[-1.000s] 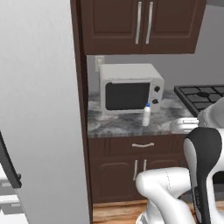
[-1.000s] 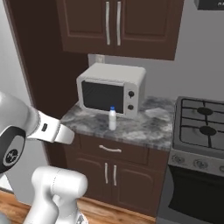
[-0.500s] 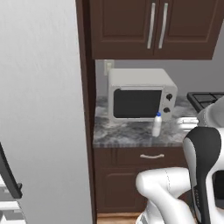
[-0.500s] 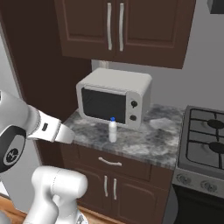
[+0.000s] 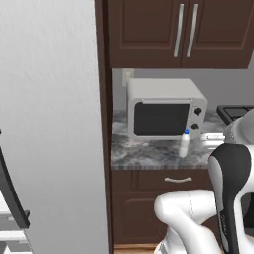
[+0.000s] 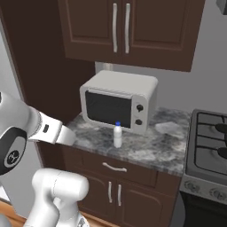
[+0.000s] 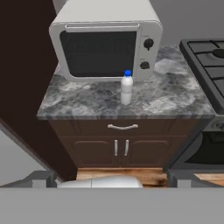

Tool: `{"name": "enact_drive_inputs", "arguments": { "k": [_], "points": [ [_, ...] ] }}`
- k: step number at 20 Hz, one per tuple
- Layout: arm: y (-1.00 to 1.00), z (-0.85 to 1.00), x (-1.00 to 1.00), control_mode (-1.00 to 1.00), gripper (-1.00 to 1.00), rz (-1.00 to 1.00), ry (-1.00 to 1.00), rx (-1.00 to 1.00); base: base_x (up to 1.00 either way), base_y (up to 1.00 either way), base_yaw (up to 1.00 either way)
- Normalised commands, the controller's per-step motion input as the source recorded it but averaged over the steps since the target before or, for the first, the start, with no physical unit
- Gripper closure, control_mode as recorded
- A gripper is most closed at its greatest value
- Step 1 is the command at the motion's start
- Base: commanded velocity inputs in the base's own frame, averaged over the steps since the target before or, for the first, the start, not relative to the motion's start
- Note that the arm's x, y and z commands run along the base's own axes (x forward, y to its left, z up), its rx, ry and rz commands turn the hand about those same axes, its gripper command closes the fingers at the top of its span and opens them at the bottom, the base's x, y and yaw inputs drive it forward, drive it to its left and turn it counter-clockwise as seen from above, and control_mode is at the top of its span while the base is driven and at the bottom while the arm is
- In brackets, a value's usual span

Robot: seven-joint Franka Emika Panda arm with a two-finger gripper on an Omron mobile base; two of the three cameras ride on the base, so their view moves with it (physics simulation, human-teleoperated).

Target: Take the bottled waters from the counter and place them in the freezer to freeze. Close the freezer door after placing the bottles.

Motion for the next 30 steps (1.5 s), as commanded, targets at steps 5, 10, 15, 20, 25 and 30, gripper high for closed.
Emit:
{"name": "enact_drive_inputs", "arguments": {
  "k": [5, 10, 15, 20, 25, 30],
  "points": [
    [0.0, 0.0, 0.0, 1.0, -1.0, 0.0, 0.0, 0.0, 0.25, 0.28, 0.0],
    [0.0, 0.0, 0.0, 1.0, -1.0, 0.0, 0.0, 0.0, 0.21, 0.22, 0.0],
    [0.0, 0.0, 0.0, 1.0, -1.0, 0.0, 0.0, 0.0, 0.0, 0.0, 0.0],
    [-0.2, 0.0, 0.25, -1.0, -1.0, 0.06, 0.0, 0.01, 0.0, 0.0, 0.0],
    [-0.58, 0.0, 0.17, -1.0, -1.0, 0.16, -0.01, 0.08, 0.0, 0.0, 0.0],
    [-0.75, -0.05, 0.13, -1.0, -1.0, 0.12, 0.0, 0.13, 0.0, 0.0, 0.0]
  ]
}}
